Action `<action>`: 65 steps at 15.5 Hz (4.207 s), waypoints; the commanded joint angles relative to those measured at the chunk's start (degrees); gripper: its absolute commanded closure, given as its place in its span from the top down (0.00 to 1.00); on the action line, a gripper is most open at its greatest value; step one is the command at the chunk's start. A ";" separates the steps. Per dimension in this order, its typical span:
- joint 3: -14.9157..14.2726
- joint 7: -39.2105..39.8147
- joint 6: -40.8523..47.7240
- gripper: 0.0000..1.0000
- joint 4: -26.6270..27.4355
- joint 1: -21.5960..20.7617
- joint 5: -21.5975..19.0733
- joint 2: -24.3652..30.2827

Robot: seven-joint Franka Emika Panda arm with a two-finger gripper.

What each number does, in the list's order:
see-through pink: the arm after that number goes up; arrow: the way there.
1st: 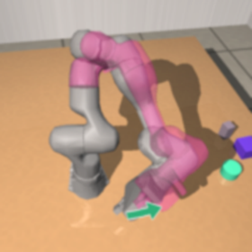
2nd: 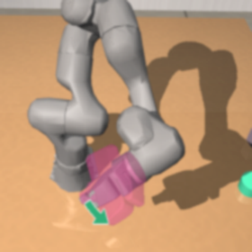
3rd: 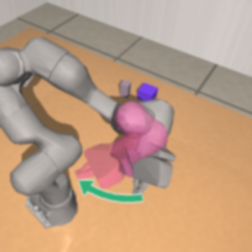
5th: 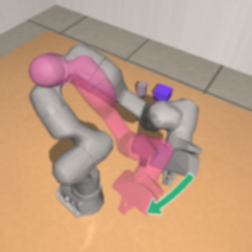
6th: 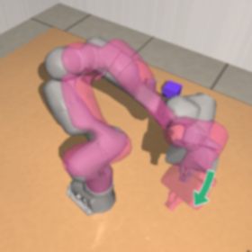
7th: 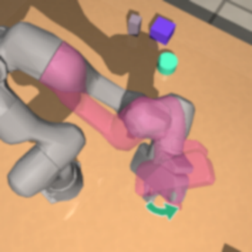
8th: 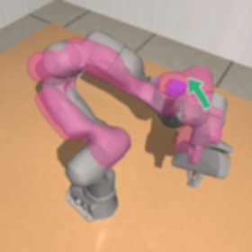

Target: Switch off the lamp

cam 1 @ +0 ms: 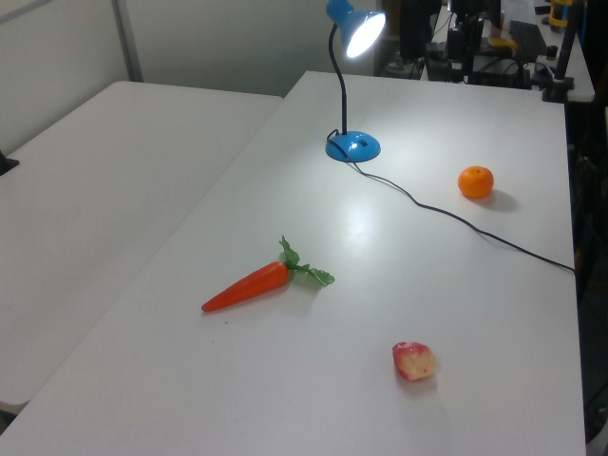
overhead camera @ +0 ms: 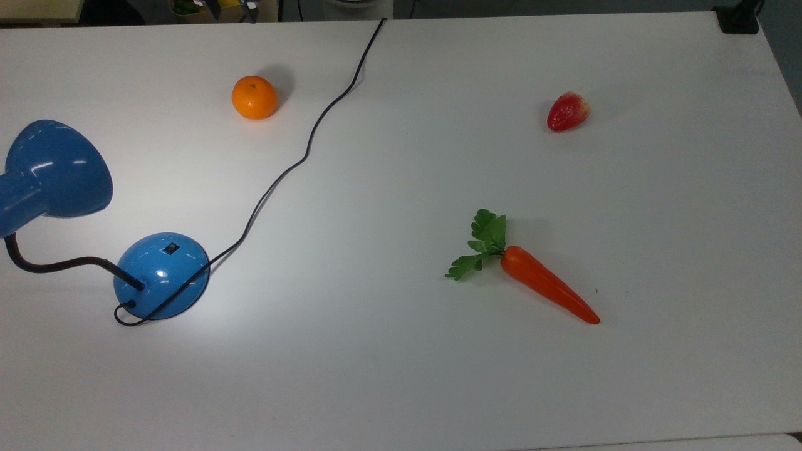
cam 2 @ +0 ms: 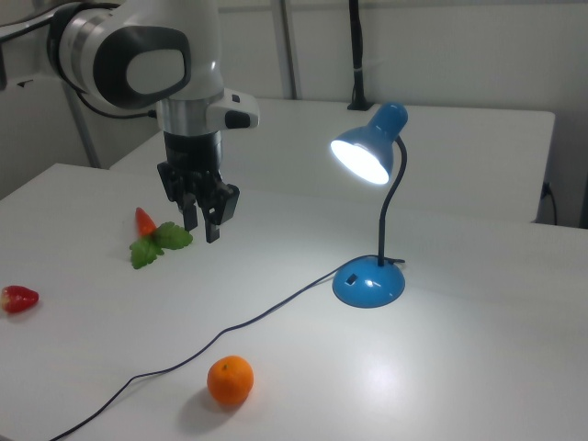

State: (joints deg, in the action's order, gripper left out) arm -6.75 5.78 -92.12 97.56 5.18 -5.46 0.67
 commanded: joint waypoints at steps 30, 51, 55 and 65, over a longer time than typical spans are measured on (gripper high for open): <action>-0.45 -12.54 -31.17 0.11 3.51 4.22 -1.74 -10.59; -0.19 -20.72 -65.03 0.09 0.89 2.38 0.80 -29.66; -0.10 -20.81 -65.03 0.09 0.44 2.38 1.24 -30.64; -0.19 -20.90 -65.11 0.09 -1.23 2.03 1.24 -32.66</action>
State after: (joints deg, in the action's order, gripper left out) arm -6.57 -13.69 -156.77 97.36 7.82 -5.32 -31.15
